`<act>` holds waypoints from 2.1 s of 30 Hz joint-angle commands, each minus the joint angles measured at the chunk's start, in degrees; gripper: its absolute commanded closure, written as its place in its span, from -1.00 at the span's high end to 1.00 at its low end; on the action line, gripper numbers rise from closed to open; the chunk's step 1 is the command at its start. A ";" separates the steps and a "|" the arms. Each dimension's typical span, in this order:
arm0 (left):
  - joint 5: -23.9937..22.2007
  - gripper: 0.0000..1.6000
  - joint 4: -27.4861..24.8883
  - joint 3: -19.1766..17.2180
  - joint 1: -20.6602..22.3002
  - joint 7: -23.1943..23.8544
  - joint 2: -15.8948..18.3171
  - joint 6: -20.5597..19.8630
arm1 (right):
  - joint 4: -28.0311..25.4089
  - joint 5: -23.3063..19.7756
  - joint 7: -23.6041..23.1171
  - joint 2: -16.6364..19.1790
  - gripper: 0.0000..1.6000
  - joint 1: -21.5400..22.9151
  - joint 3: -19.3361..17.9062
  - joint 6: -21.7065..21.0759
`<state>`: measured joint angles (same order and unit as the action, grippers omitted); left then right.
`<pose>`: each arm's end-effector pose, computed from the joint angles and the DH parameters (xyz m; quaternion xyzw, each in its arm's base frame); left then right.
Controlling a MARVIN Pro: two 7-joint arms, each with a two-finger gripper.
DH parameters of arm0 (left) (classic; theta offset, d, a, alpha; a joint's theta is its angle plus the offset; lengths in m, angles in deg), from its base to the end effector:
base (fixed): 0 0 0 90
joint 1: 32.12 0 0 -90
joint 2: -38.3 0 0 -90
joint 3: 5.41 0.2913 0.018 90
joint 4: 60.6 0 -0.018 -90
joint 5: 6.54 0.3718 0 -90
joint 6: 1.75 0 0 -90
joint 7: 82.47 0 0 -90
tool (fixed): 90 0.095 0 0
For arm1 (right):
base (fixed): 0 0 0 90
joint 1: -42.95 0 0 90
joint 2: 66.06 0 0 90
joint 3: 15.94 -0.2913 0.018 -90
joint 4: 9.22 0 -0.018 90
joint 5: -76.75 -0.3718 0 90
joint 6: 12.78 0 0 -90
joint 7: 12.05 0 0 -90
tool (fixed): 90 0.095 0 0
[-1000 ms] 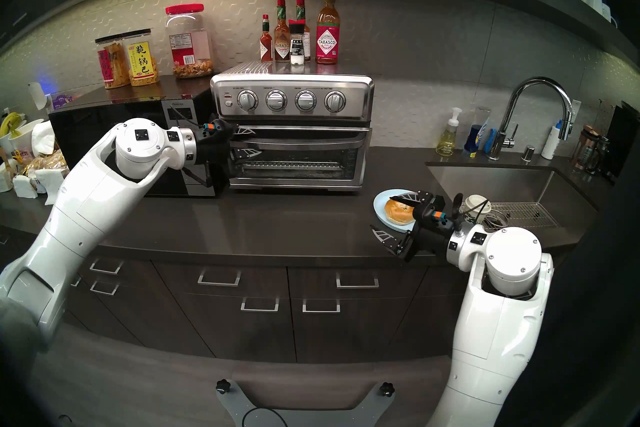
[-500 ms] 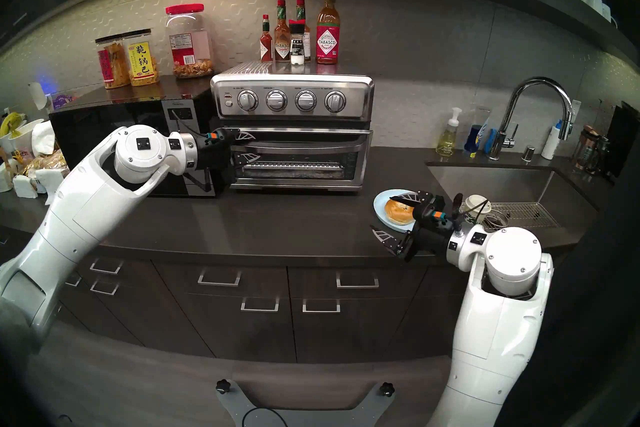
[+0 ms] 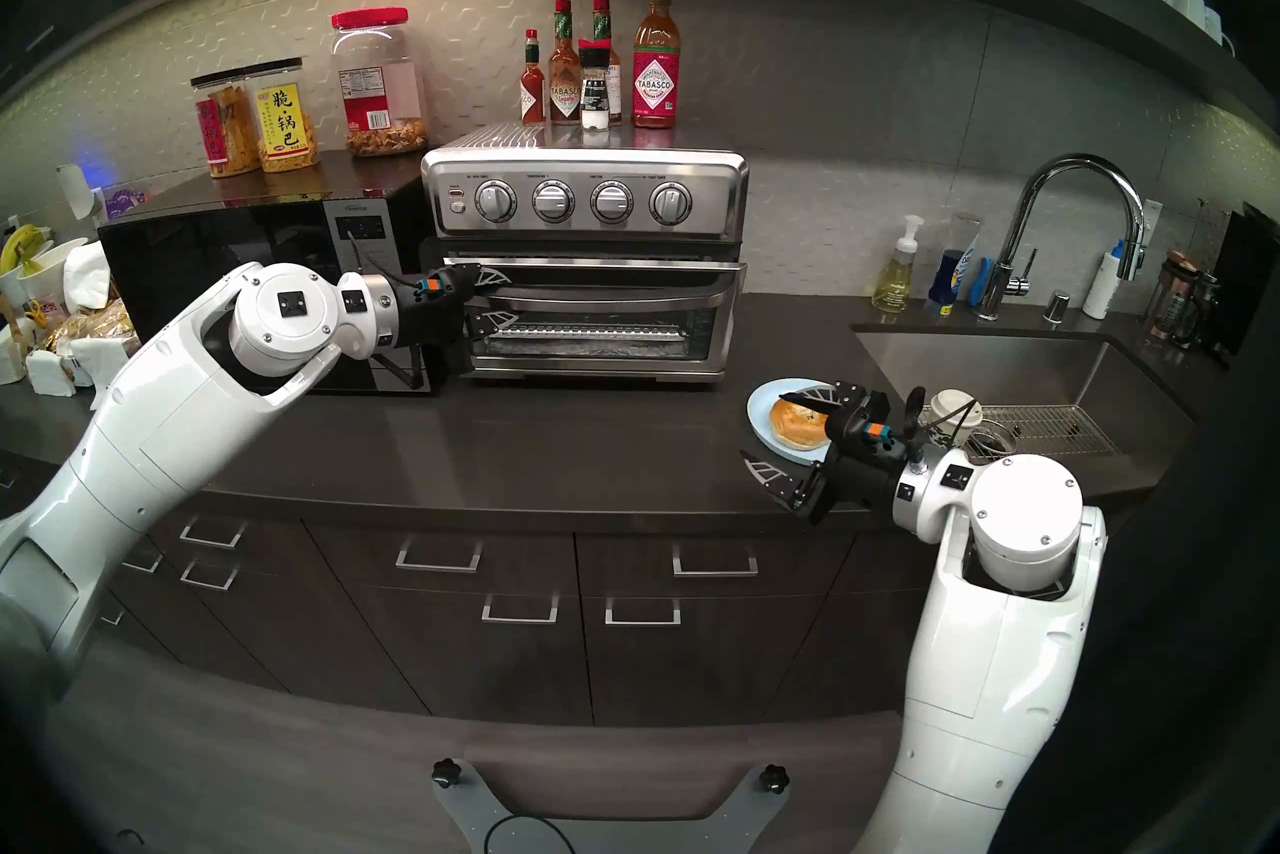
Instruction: Open the oven and place the bagel inside on the rack
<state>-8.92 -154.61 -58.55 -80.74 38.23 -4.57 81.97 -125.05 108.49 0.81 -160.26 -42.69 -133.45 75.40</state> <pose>0.5451 -0.0106 -0.0922 -0.5368 0.5871 -0.6007 0.0791 0.4051 -0.1021 -0.1583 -0.6621 -0.4442 -0.6033 0.0188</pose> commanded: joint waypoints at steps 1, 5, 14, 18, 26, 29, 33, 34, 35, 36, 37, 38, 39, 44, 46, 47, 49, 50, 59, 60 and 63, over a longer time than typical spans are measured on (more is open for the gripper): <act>-0.59 -1.00 2.05 7.80 -5.97 1.04 0.11 -1.83 | -0.70 -0.23 0.07 0.03 1.00 0.52 0.08 0.08; -1.05 -1.00 1.82 8.06 -5.23 0.56 0.19 -1.84 | -0.67 -0.21 0.07 0.03 1.00 0.52 0.08 0.08; -2.52 -1.00 0.15 11.02 -5.79 -1.50 1.62 -1.55 | -0.55 -0.18 0.07 0.05 1.00 0.51 0.08 0.08; -2.94 -1.00 0.22 11.88 -5.74 -1.82 2.14 -1.54 | -0.46 -0.15 0.07 0.05 1.00 0.50 0.08 0.08; -3.20 -1.00 0.00 12.73 -5.16 -2.14 2.77 -1.42 | -0.27 -0.09 0.07 0.06 1.00 0.48 0.08 0.08; -3.34 -1.00 -0.23 13.25 -4.84 -2.45 2.97 -1.25 | -0.16 -0.06 0.07 0.07 1.00 0.49 0.08 0.09; -3.47 -1.00 -0.45 13.01 -4.14 -2.35 2.99 -1.12 | -0.09 -0.04 0.07 0.07 1.00 0.49 0.08 0.09; -3.45 -1.00 -0.76 14.59 -5.21 -2.86 3.20 -0.95 | -0.07 -0.03 0.07 0.07 1.00 0.49 0.08 0.09; -3.64 -1.00 -0.71 12.20 -3.06 -2.07 2.92 -1.03 | -0.02 -0.02 0.07 0.07 1.00 0.48 0.08 0.09; -3.60 -1.00 -1.11 14.77 -4.88 -2.94 3.24 -0.80 | 0.02 -0.01 0.07 0.07 1.00 0.49 0.08 0.09; -3.60 -1.00 -1.11 14.77 -4.88 -2.94 3.24 -0.80 | 0.02 -0.01 0.07 0.07 1.00 0.49 0.08 0.09; -3.68 -1.00 -1.16 13.95 -4.11 -2.64 3.15 -0.81 | 0.06 0.00 0.07 0.07 1.00 0.49 0.08 0.09; -3.72 -1.00 -1.24 13.88 -3.96 -2.61 3.11 -0.79 | 0.08 0.01 0.07 0.07 1.00 0.48 0.08 0.09; -3.95 -1.00 -1.78 15.39 -4.45 -3.03 3.39 -0.61 | 0.18 0.05 0.07 0.07 1.00 0.49 0.08 0.09; -4.05 -1.00 -1.93 15.41 -4.24 -3.02 3.47 -0.66 | 0.19 0.05 0.08 0.08 1.00 0.52 0.08 0.10; -4.11 -1.00 -1.99 14.82 -3.68 -2.82 3.45 -0.71 | 0.20 0.05 0.08 0.08 1.00 0.53 0.08 0.10; -4.20 -1.00 -2.24 15.43 -3.92 -3.00 3.63 -0.68 | 0.21 0.06 0.08 0.08 1.00 0.54 0.08 0.10; -4.23 -1.00 -2.38 15.97 -4.21 -3.18 3.75 -0.64 | 0.21 0.06 0.08 0.08 1.00 0.55 0.08 0.10; -4.54 -1.00 -3.39 17.17 -4.02 -3.61 4.66 -0.55 | 0.26 0.11 0.08 0.08 1.00 0.57 0.09 0.11; -4.59 -1.00 -3.50 16.88 -3.65 -3.48 4.77 -0.57 | 0.27 0.12 0.08 0.08 1.00 0.57 0.09 0.11; -4.51 -1.00 -3.87 18.31 -4.29 -3.83 5.23 -0.50 | 0.28 0.14 0.08 0.08 1.00 0.58 0.09 0.11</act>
<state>-13.23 -159.51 -48.43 -78.61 31.30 2.30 82.69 -124.05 108.83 0.82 -160.25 -42.69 -133.46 75.40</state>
